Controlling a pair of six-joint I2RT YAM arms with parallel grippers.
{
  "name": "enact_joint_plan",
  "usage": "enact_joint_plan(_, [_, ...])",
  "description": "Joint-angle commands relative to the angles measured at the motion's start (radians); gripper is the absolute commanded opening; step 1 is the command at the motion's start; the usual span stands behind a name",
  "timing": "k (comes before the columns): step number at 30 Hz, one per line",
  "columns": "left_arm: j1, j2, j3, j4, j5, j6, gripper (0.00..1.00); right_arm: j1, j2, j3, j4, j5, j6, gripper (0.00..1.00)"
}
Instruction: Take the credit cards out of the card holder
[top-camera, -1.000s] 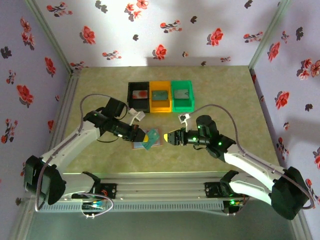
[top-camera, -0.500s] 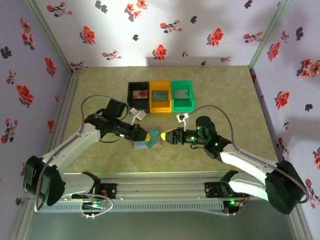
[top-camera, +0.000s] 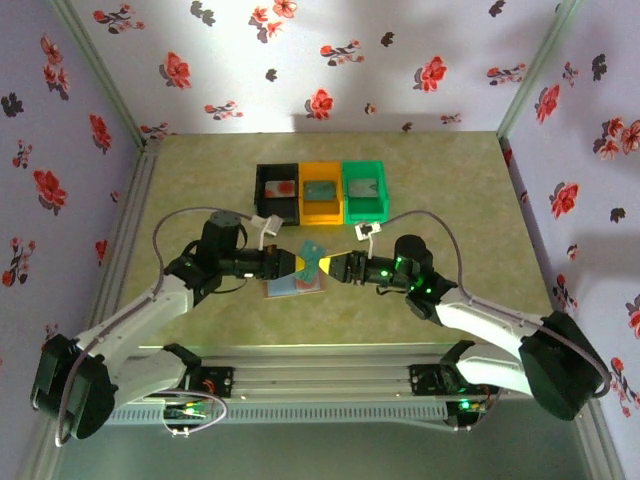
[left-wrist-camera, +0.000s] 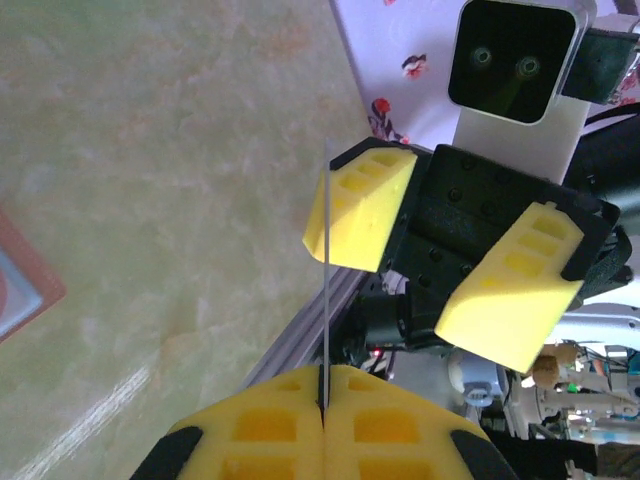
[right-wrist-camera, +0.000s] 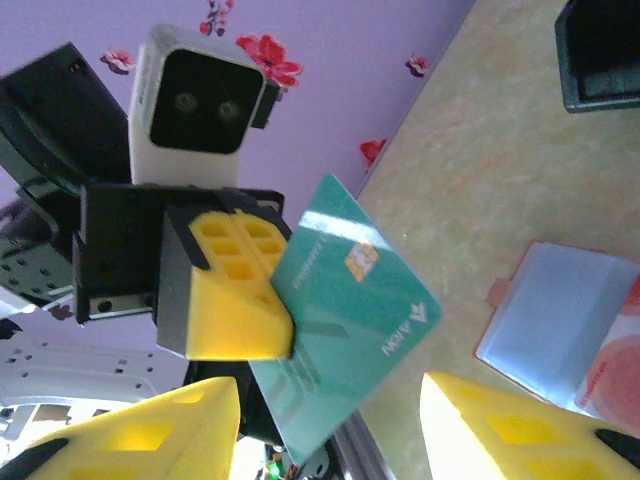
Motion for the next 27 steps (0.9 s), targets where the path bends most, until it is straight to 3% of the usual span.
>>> enact_joint_plan(1, [-0.028,-0.025,-0.037,0.197,-0.042,-0.112,0.0,0.013,0.026,-0.004,0.092,-0.016,0.033,0.51])
enact_joint_plan(9, [-0.034,-0.079,-0.082,0.267,-0.095,-0.154,0.0,0.017,0.019,-0.006,0.061,0.006,0.021,0.49])
enact_joint_plan(17, [-0.068,-0.044,-0.14,0.443,-0.12,-0.239,0.0,0.073,0.121,-0.009,0.347,-0.019,0.125,0.42])
enact_joint_plan(25, [-0.077,-0.049,-0.167,0.489,-0.138,-0.258,0.0,0.084,0.124,-0.015,0.355,0.007,0.118,0.09])
enact_joint_plan(27, [-0.075,-0.057,-0.161,0.472,-0.138,-0.245,0.09,0.083,0.108,-0.017,0.33,0.017,0.104,0.02])
